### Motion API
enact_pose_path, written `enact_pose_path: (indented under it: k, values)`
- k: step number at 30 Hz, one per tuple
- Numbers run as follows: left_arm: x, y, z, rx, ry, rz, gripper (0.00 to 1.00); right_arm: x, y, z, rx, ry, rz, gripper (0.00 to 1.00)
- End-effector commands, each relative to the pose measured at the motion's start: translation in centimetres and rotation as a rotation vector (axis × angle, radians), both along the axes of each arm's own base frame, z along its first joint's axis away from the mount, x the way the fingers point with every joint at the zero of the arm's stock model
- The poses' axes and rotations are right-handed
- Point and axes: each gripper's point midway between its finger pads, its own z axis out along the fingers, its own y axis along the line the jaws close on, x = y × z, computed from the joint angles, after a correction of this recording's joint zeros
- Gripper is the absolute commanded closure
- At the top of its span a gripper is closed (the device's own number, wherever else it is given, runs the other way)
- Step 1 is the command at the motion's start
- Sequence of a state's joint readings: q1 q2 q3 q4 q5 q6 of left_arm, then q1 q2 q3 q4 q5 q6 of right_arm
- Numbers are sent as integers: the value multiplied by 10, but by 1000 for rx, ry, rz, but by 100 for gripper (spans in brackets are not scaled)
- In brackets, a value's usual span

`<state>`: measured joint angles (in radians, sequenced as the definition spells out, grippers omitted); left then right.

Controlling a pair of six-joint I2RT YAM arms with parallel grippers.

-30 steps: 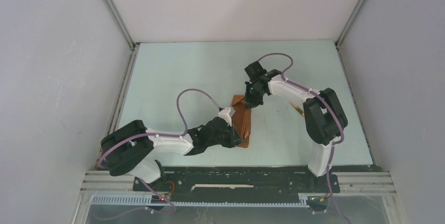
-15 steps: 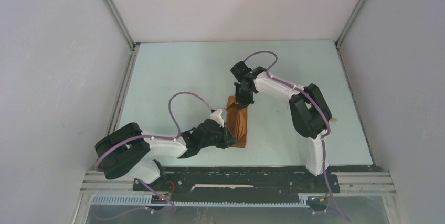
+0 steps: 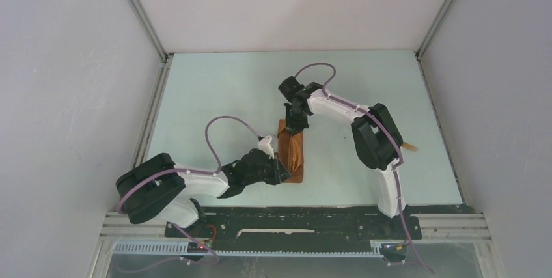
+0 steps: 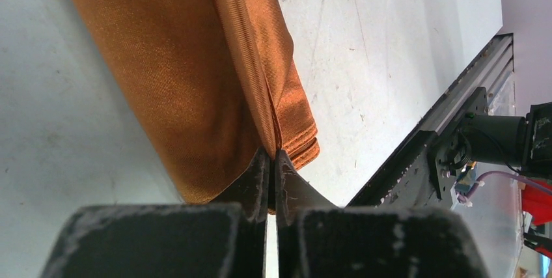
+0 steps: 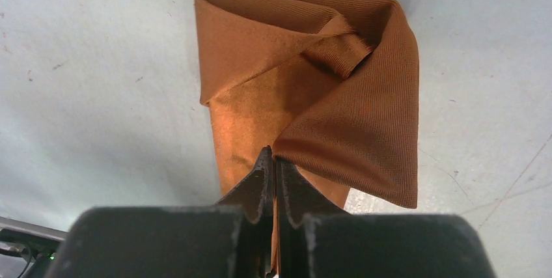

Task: Fold the napkin into a case and place the utensils inside
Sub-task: Fold the 2/3-rectangle-folded napkin at the center of the board.

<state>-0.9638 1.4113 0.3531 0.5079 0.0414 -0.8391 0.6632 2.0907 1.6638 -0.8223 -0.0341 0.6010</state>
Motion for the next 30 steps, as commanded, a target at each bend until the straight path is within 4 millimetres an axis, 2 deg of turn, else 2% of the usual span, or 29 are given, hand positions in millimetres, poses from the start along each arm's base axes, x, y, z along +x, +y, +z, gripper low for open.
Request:
enact_pose_path:
  k: [1, 4, 10, 12, 15, 17, 18, 23, 30]
  values:
    - [-18, 2, -5, -3, 45, -58, 96, 26, 17, 10, 33, -91, -36, 100]
    - [-17, 5, 1, -14, 30, -44, 84, 24, 21, 6, 25, -76, -35, 100]
    - [-7, 15, 27, -9, -43, 8, 50, 23, 25, 5, 25, -74, -31, 100]
    - [1, 21, 33, 21, -68, 43, 43, 22, 27, 5, 34, -65, -26, 100]
    - [12, 28, 36, 90, -82, 92, 39, 19, 30, 4, 48, -52, -16, 100]
    - [18, 32, 35, 133, -76, 135, 26, 17, 32, 4, 49, -48, -12, 100]
    - [22, 34, 35, 155, -75, 150, 23, 16, 32, 3, 49, -46, -9, 100]
    - [39, 37, 39, 227, -104, 209, 20, 14, 33, 4, 55, -44, -4, 100]
    - [60, 14, 39, 271, -130, 187, 34, 13, 37, 8, 72, -46, 5, 100]
